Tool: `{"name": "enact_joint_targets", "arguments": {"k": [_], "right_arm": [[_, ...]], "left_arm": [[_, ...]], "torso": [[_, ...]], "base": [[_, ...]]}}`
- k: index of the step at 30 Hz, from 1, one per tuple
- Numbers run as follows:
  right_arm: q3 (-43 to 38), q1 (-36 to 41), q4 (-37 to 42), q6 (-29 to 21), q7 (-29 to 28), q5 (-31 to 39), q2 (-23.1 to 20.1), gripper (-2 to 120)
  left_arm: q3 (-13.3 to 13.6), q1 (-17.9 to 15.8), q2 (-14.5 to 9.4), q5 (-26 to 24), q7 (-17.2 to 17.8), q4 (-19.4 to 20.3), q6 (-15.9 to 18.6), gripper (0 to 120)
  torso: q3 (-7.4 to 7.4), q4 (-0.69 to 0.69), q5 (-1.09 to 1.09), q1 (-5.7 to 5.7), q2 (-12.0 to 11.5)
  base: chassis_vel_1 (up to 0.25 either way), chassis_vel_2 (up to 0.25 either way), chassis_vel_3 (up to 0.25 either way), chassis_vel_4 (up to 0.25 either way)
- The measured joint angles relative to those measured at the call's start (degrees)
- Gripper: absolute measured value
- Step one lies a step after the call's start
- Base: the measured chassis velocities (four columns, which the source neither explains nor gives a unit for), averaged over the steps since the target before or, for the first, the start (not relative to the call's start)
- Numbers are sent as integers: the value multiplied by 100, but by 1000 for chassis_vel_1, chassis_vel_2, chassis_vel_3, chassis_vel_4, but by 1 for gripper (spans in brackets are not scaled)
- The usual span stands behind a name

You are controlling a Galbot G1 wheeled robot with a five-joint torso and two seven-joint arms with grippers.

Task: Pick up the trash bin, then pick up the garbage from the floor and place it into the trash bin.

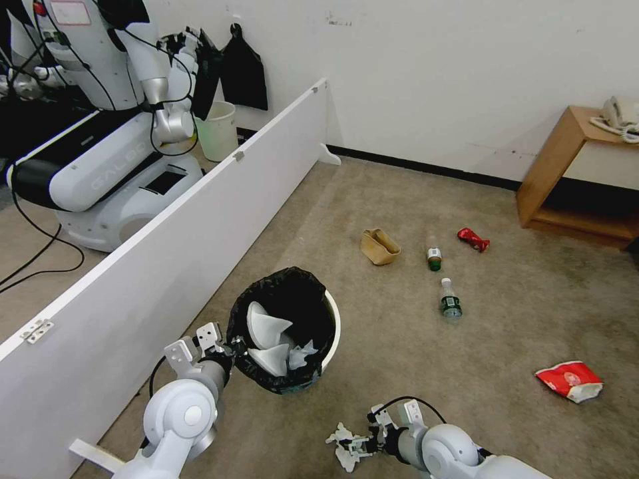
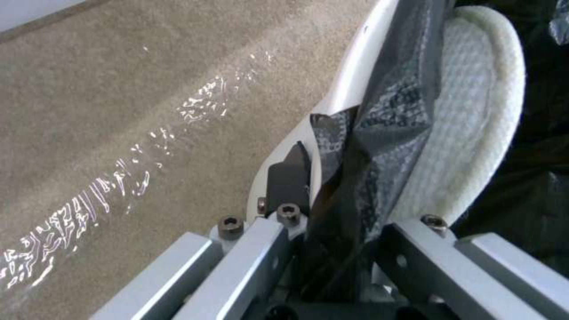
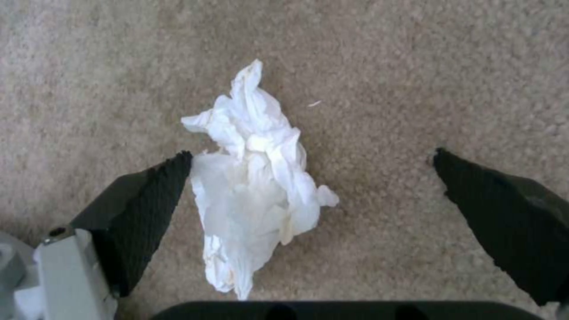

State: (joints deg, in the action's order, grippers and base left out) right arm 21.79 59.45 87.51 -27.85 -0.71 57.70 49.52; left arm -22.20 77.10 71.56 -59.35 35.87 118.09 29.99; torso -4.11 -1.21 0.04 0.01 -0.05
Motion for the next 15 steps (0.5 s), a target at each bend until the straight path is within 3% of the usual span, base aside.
{"name": "enact_joint_targets", "arguments": {"k": [4,7,8,9,15], "right_arm": [[1,12,72,1,-52,65,-23,99],[32,26,196,-26,-75,158,-30,91],[49,35,286,-55,-108,223,-59,88],[49,37,387,-78,-149,287,-88,81],[38,10,669,-149,-271,448,-205,66]], "left_arm": [[-1,3,8,10,0,0,1,2],[-1,4,17,20,-3,-7,4,2],[-1,7,20,28,-2,-11,5,2],[0,11,20,26,-3,-12,8,2],[7,9,24,34,-3,-18,9,2]], "torso": [[-1,1,2,0,-1],[-1,6,15,0,-1],[-1,6,3,1,-1],[-2,4,9,1,-2],[0,2,1,1,-1]], "base": [[0,0,0,0],[0,0,0,0],[0,0,0,0],[0,0,0,0],[0,0,0,0]]}}
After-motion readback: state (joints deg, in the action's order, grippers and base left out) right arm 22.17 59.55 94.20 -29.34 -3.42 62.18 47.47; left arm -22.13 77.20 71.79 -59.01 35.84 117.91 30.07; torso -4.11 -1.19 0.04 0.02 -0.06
